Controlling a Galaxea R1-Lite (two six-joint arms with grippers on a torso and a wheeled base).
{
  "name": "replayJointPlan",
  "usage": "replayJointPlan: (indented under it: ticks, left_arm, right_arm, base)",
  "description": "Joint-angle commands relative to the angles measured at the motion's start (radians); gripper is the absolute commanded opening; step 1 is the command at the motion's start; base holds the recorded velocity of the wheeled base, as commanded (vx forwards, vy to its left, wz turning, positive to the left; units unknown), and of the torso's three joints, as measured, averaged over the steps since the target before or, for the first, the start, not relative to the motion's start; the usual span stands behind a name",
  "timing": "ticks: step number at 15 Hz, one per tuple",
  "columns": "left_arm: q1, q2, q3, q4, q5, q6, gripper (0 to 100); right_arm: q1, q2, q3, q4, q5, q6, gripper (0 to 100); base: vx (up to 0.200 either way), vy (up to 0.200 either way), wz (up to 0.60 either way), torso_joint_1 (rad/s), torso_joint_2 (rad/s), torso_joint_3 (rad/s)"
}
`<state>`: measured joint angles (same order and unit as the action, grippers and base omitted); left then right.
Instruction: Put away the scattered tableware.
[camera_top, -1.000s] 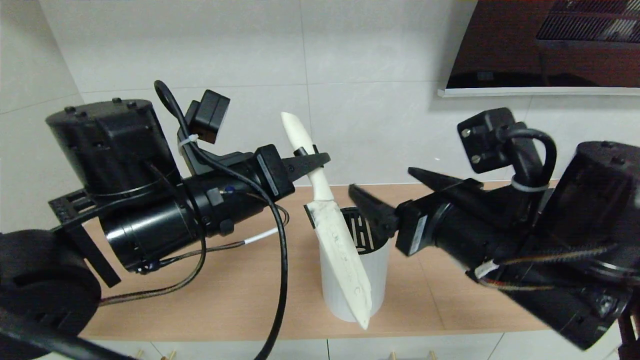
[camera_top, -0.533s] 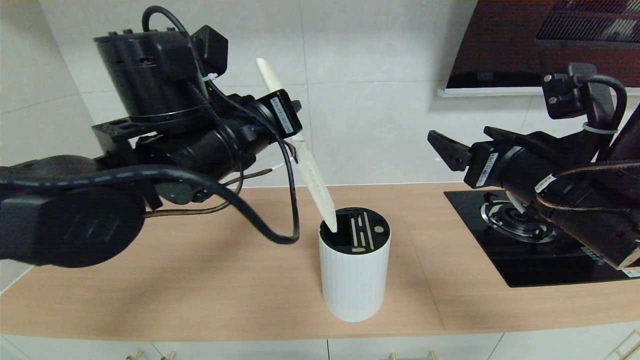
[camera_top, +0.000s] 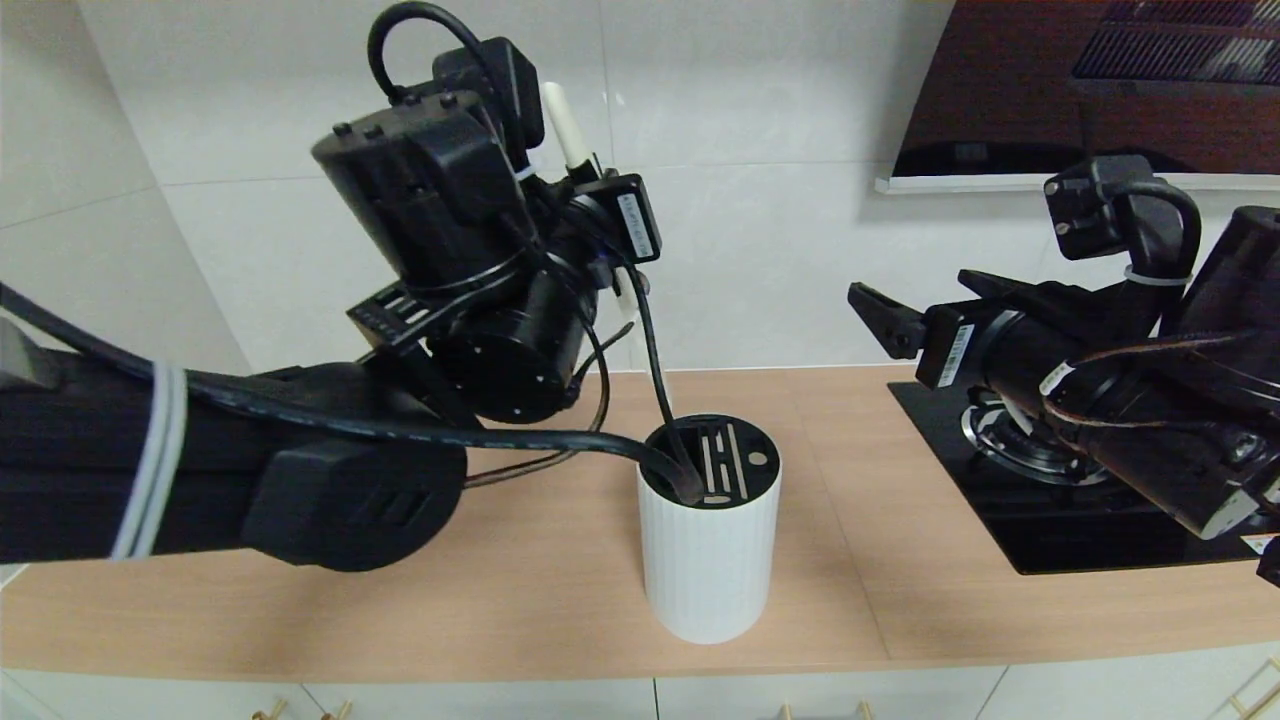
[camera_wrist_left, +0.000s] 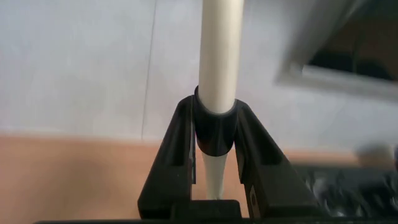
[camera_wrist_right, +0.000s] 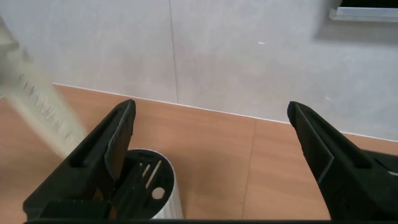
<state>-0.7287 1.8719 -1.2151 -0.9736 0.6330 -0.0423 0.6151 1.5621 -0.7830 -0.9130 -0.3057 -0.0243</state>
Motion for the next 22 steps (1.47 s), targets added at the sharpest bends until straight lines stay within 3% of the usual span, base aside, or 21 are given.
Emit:
replayJointPlan:
  ticks: [1,22]
  left_arm:
    - [-0.032,0.076,0.023,-0.030,0.014,0.024,0]
    - [-0.115,0.245,0.111,-0.068,0.068,0.018,0]
  right_arm:
    - [0.000,0.004,0.001,-0.001,-0.001,0.000,100]
    - [0.002,0.010,0.011,-0.001,-0.001,-0.002,100]
  base:
    - [0.000,0.000,0.00,0.000,0.00,0.000]
    - [0.000,0.000,0.00,0.000,0.00,0.000]
